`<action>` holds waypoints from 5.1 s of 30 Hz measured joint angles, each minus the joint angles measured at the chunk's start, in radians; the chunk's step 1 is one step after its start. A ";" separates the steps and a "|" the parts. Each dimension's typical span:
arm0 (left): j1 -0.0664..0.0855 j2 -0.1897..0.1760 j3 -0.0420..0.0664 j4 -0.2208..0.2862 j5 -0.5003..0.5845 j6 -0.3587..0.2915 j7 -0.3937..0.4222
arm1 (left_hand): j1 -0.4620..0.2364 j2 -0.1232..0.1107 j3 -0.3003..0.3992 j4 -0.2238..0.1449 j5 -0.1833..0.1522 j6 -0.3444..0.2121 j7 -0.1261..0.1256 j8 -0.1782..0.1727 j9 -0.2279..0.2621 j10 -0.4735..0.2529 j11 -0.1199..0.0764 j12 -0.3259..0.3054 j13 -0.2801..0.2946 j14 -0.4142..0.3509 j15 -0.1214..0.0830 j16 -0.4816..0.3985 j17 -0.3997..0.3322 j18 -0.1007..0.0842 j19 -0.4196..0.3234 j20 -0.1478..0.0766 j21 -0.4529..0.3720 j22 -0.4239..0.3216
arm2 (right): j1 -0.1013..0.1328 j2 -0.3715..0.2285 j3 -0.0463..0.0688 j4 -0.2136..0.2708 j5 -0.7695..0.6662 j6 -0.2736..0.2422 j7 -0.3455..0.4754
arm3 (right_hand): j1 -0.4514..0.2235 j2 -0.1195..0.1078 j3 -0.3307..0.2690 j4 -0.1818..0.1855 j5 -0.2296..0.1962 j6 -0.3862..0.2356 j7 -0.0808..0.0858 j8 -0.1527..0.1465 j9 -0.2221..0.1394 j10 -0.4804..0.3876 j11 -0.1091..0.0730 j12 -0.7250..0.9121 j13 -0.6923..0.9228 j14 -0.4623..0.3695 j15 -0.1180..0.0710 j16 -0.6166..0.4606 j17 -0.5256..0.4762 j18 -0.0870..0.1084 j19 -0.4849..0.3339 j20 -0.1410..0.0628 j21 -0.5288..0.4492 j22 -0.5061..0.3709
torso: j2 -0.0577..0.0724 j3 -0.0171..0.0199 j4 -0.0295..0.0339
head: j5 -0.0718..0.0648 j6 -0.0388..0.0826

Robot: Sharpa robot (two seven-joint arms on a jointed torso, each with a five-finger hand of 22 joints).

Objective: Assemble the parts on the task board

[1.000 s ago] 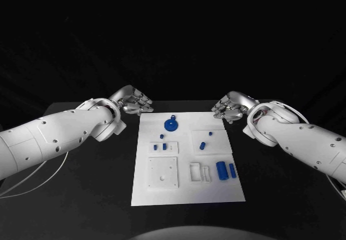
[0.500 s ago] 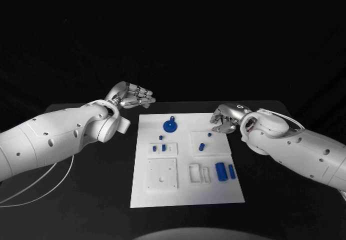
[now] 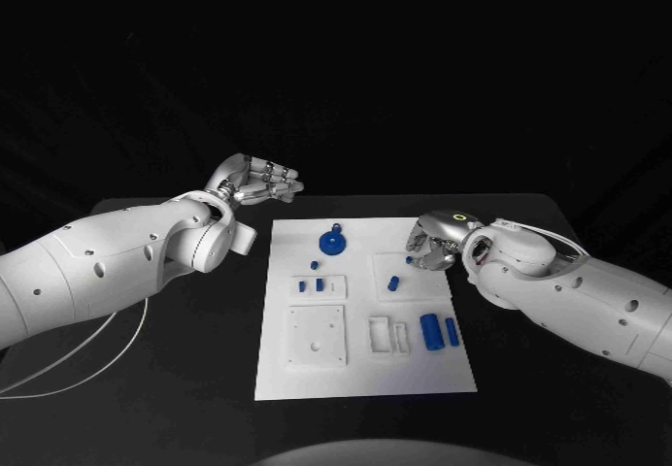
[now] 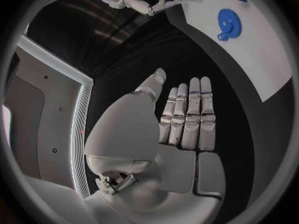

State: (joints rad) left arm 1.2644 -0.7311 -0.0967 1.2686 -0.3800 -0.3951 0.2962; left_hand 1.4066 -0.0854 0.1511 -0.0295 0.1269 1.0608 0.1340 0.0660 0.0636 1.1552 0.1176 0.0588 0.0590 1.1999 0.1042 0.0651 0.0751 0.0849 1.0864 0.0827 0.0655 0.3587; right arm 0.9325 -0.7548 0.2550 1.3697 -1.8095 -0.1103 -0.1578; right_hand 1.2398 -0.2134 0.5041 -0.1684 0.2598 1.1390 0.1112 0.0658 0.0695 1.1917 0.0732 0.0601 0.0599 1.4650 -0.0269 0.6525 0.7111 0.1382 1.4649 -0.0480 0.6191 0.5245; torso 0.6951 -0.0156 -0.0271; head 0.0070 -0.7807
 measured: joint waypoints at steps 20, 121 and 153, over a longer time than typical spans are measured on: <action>0.000 0.001 0.000 -0.007 0.016 0.015 0.005 | 0.001 0.009 0.000 -0.006 0.000 -0.003 0.003 0.000 0.000 -0.002 0.002 0.000 0.000 -0.012 0.005 0.000 -0.005 0.000 0.025 0.010 0.007 -0.180 | -0.008 0.017 -0.005 -0.004 -0.005 0.011 -0.008 | 0.007 0.014 0.097 -0.005 -0.056 0.034 -0.011 0.000 0.002 0.064 -0.020 0.000 0.002 0.000 0.000 0.028 0.015 -0.002 0.000 0.000 0.016 0.069 | 0.000 0.0002 0.0002 | 0.004 -0.004; -0.011 0.112 -0.002 -0.140 0.028 0.055 0.001 | 0.001 0.017 0.000 -0.005 0.000 -0.003 0.003 0.000 0.000 -0.007 0.007 0.000 0.000 -0.033 0.012 0.000 -0.005 0.000 0.022 0.014 0.007 -0.220 | -0.111 0.150 -0.122 0.226 -0.139 -0.128 -0.065 | -0.001 0.062 0.186 -0.060 -0.055 0.140 -0.039 -0.006 0.031 0.177 -0.038 -0.002 0.010 -0.006 -0.033 0.043 0.004 -0.022 -0.001 -0.037 -0.029 0.304 | -0.038 -0.0132 -0.0053 | 0.162 -0.069; -0.012 0.114 -0.002 -0.153 0.044 0.080 0.001 | -0.004 0.022 -0.023 0.002 -0.016 -0.003 0.003 0.000 0.000 -0.007 0.007 0.000 0.000 -0.033 0.012 0.000 -0.005 0.000 0.022 0.014 0.007 -0.237 | -0.113 0.169 -0.138 0.200 -0.153 -0.079 -0.064 | -0.001 0.070 0.180 -0.065 -0.063 0.138 -0.038 -0.005 0.031 0.173 -0.041 -0.003 0.011 -0.006 -0.033 0.042 0.001 -0.022 0.000 -0.036 -0.045 0.320 | -0.038 -0.0141 -0.0053 | 0.174 -0.083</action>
State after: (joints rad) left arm 1.2528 -0.6174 -0.0990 1.1158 -0.3355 -0.3154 0.2975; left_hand 1.4026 -0.0630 0.1282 -0.0275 0.1112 1.0574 0.1374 0.0661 0.0632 1.1484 0.1248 0.0589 0.0587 1.1666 0.1162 0.0651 0.0698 0.0850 1.1080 0.0965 0.0725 0.1221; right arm 0.8191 -0.5857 0.1169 1.5701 -1.9626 -0.1894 -0.2217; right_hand 1.2387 -0.1429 0.6843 -0.2333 0.1965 1.2772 0.0729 0.0608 0.1005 1.3650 0.0324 0.0570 0.0712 1.4592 -0.0601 0.6948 0.7125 0.1164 1.4652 -0.0835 0.5745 0.8444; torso 0.6567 -0.0297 -0.0324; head 0.1813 -0.8636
